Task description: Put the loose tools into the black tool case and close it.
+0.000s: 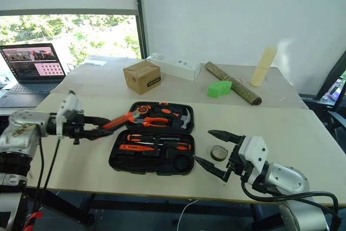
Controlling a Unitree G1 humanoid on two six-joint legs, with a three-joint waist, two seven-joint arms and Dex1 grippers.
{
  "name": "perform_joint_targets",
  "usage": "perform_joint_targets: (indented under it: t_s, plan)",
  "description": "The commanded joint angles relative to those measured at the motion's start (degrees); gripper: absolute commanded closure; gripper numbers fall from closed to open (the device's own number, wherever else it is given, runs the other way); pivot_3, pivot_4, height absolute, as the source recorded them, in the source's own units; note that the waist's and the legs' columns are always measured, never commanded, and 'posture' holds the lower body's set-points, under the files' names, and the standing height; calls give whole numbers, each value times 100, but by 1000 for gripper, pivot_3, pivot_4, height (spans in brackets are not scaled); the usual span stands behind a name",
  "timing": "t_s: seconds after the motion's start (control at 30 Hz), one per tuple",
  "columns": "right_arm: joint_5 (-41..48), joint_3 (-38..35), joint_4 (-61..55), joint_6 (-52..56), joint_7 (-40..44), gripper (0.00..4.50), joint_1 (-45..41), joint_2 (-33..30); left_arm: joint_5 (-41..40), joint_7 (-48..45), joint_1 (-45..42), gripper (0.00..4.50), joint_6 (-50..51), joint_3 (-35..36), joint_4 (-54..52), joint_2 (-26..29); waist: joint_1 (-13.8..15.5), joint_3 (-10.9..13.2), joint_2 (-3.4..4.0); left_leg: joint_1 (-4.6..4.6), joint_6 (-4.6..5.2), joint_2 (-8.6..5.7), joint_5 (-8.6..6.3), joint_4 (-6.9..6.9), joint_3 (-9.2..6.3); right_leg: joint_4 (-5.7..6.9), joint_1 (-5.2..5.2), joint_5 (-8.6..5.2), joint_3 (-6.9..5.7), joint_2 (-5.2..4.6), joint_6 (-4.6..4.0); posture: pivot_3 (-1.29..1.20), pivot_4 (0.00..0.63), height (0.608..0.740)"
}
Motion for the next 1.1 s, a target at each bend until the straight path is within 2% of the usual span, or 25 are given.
perform_joint_targets:
  t_s: [0.03, 0.13, 0.23, 0.4, 0.67, 0.8, 0.83, 0.93, 1.1]
  plan:
    - [88, -115, -148, 2, -27, 0, -61, -36, 303, -9, -42, 2819, -156, -487, -650, -292, -6, 0, 0, 0, 1, 0, 0, 0, 1, 0, 0, 0, 2, 1, 0, 0, 150, 740]
    - [74, -82, -236, 37, -102, 0, -43, -12, 656, 151, 214, 2819, -490, -742, -927, -442, -48, 0, 0, -1, 1, 1, 0, 1, -1, -1, -1, 1, 2, 6, 2, 0, 150, 740]
    - [77, -94, -288, 65, -156, 0, -36, -16, 831, 418, 345, 2819, -268, -869, -1151, -604, -84, 1, 1, 5, 0, 4, 1, -4, -3, 0, -3, 0, 14, 16, 0, 0, 150, 740]
    - [83, -144, -342, 86, -224, 0, -7, -31, 1228, 487, 332, 2819, -350, -1005, -1028, -520, -39, 2, 3, 4, 1, 4, 0, -2, -5, -1, -1, 0, 9, 13, 2, 0, 150, 740]
    - [42, -109, -386, 61, -297, 0, 42, 13, 1478, 459, 292, 2819, -253, -1110, -1015, -468, -36, 2, 4, 8, 2, 4, 0, -2, -5, 1, 2, -1, 9, 12, 3, 0, 150, 740]
    - [34, -62, -318, 42, -309, 0, -25, 25, 1269, 347, 303, 2819, 187, -1077, -1192, -525, -37, 1, 4, 11, 2, 4, 0, -2, -6, 5, 3, -1, 9, 12, 3, 0, 150, 740]
    - [33, -55, -300, 36, -305, 0, -38, 28, 1156, 433, 303, 2011, 237, -989, -1245, -619, -37, 1, 4, 11, 2, 4, 0, -2, -6, 6, 3, -1, 9, 12, 3, 0, 150, 740]
    - [26, -35, -276, 29, -296, 0, -57, 37, 912, 536, 265, 1102, 266, -779, -1339, -788, -21, 2, 4, 10, 2, 4, 0, -2, -7, 5, 3, -1, 10, 11, 4, 0, 150, 740]
    - [25, -9, -246, 17, -267, 0, -78, 45, 183, 322, 124, 1028, 570, -315, -1456, -843, -31, 2, 4, -2, 3, 5, -1, 4, -10, -1, -2, -1, 7, 12, 5, 0, 150, 740]
